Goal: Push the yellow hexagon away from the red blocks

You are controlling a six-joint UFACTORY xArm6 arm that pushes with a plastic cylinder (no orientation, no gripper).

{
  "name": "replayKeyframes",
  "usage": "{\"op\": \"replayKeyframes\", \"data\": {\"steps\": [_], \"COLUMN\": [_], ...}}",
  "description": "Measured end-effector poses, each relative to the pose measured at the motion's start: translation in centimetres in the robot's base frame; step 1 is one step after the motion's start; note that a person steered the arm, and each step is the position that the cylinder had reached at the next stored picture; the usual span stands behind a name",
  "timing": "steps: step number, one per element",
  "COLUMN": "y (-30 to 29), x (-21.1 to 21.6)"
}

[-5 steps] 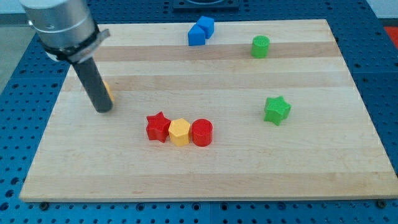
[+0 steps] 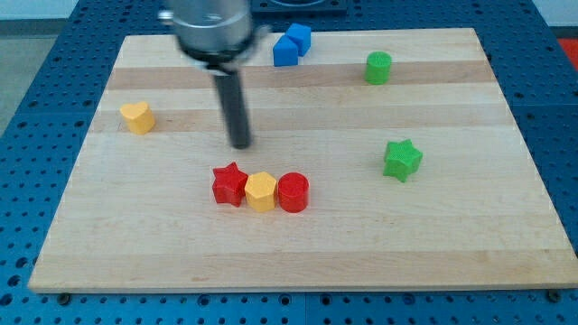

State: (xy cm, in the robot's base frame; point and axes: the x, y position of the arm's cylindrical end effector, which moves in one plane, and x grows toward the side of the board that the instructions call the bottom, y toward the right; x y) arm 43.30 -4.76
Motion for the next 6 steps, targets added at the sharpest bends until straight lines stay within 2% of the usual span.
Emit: {"op": "replayKeyframes", "data": {"steps": [1, 4, 6], "y": [4.2, -3.9, -6.3], "x": [4.8, 11.5, 17.3]}}
